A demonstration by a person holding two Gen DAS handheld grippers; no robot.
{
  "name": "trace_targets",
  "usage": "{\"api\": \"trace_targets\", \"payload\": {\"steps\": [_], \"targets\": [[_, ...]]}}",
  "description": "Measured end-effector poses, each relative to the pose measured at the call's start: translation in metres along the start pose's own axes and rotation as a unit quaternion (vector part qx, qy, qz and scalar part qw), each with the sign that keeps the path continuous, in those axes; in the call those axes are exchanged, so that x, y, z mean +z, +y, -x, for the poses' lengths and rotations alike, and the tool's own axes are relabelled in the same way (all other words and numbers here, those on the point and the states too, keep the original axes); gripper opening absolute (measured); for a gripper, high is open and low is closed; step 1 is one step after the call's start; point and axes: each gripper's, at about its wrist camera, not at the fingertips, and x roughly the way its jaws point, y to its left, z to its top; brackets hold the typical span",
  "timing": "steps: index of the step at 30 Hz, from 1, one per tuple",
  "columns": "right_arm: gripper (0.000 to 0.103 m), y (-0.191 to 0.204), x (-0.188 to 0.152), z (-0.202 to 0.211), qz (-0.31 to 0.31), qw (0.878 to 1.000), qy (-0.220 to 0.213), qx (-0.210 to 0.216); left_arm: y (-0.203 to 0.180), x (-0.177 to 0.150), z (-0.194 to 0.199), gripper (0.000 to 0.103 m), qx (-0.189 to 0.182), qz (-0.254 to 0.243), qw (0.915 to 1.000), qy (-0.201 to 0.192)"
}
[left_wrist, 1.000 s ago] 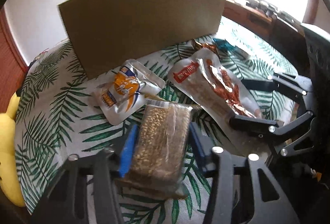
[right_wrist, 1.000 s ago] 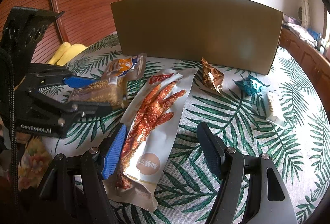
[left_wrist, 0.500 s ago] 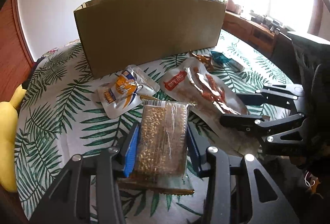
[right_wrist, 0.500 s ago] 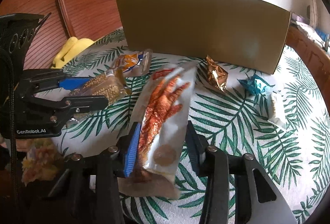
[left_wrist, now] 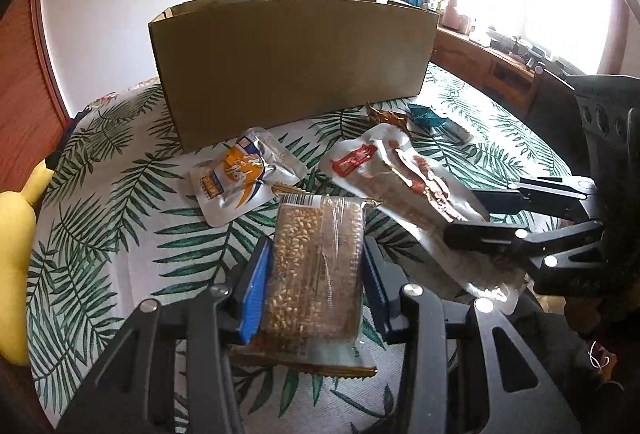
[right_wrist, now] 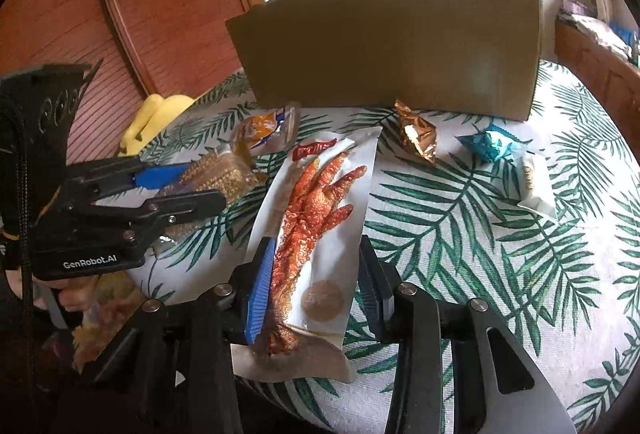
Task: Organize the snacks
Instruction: 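Close the right gripper on the chicken-feet pouch while the left holds the granola bar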
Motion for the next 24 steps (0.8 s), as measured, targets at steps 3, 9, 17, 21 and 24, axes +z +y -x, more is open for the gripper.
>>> {"api": "trace_targets", "payload": {"steps": [3, 9, 17, 21, 24], "targets": [[0.039, -0.003, 0.000, 0.003, -0.005, 1.000, -0.004, -0.004, -0.001, 0.000, 0.001, 0.042, -0.001, -0.001, 1.0000, -0.001], [0.040, -0.003, 0.002, 0.008, -0.008, 1.000, -0.014, -0.004, -0.004, 0.003, 0.006, 0.042, -0.005, 0.000, 0.9999, -0.008], [0.040, -0.005, 0.010, 0.023, -0.009, 0.999, -0.038, -0.006, -0.009, 0.015, 0.021, 0.042, -0.008, 0.001, 0.9995, -0.029], [0.040, -0.006, 0.016, 0.033, -0.007, 0.999, -0.050, -0.009, -0.012, 0.022, 0.028, 0.042, -0.008, -0.001, 0.9992, -0.040], [0.040, -0.010, 0.017, 0.044, -0.003, 0.998, -0.059, -0.012, -0.013, 0.028, 0.033, 0.042, -0.008, -0.003, 0.9988, -0.048]]}}
